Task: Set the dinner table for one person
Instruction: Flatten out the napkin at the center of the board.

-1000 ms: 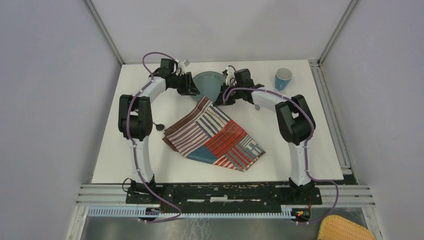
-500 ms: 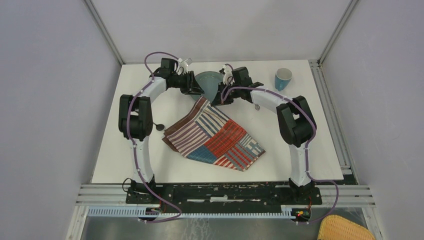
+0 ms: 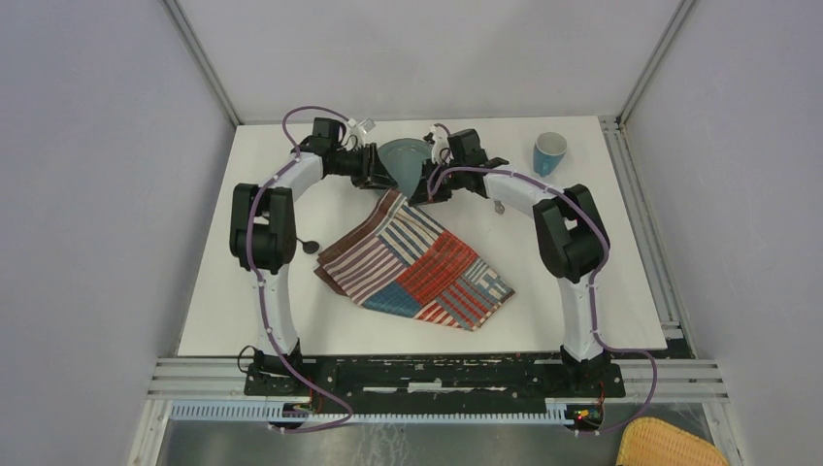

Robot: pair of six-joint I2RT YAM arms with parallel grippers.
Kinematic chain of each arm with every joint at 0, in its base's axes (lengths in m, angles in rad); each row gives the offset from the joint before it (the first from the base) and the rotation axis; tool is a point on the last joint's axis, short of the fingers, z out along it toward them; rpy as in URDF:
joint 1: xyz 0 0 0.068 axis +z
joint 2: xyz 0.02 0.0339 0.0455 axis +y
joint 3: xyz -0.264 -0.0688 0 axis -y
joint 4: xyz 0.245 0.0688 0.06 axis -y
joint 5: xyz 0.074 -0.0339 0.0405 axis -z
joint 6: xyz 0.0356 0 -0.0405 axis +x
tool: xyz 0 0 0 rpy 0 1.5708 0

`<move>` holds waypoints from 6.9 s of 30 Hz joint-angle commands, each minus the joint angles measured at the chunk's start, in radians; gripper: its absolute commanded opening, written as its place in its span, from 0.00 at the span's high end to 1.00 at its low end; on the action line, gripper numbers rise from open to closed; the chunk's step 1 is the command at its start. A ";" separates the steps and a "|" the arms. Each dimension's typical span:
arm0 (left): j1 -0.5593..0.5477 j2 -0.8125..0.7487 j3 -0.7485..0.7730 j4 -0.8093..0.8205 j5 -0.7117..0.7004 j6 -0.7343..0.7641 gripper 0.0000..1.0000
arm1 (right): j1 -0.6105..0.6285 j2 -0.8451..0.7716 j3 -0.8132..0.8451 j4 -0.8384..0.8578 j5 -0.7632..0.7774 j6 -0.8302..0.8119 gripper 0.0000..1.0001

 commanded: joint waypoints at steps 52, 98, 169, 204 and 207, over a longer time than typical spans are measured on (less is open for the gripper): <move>-0.010 -0.112 -0.021 0.007 -0.077 0.046 0.98 | -0.013 -0.639 -0.516 -0.056 0.451 0.116 0.61; 0.002 -0.084 -0.009 0.007 -0.099 0.031 0.98 | -0.165 -1.478 -1.349 -0.109 0.580 0.588 0.59; 0.005 -0.101 -0.007 0.043 -0.212 -0.042 0.98 | -0.235 -0.802 -1.078 0.361 0.443 0.472 1.00; 0.002 -0.183 0.256 0.093 -0.450 -0.184 0.98 | -0.328 -0.246 0.082 -0.005 0.321 0.233 1.00; 0.002 -0.187 0.276 0.111 -0.452 -0.189 0.98 | -0.352 -0.231 0.131 -0.014 0.308 0.226 1.00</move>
